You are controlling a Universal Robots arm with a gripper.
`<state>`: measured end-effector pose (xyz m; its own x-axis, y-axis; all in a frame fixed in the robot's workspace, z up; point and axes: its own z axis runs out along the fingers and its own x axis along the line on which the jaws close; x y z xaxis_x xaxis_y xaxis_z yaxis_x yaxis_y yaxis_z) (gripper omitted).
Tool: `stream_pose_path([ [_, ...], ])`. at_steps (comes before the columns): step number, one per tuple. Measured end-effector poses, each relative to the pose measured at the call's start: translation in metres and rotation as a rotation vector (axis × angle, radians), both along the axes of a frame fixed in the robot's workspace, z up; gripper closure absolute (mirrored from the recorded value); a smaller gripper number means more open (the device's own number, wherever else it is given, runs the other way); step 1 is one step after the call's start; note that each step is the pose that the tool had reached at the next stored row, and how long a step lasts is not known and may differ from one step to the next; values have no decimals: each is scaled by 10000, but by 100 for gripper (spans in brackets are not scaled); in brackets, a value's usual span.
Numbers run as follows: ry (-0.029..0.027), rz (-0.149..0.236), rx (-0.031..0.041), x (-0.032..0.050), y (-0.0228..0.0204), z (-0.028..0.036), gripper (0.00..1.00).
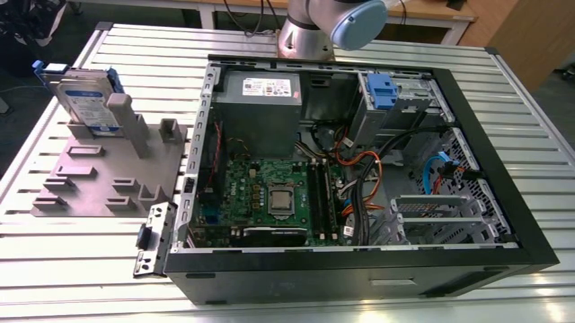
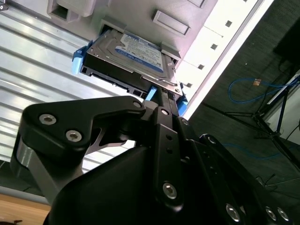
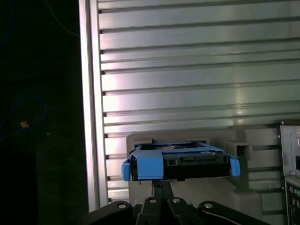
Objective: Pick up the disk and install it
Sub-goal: 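Pick up the disk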
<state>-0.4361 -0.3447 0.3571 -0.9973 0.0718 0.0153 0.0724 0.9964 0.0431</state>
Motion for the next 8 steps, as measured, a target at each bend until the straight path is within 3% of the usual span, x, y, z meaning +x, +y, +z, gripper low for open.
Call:
stream_pose_path([
  [8,-1,700,0,0,0,0,89],
])
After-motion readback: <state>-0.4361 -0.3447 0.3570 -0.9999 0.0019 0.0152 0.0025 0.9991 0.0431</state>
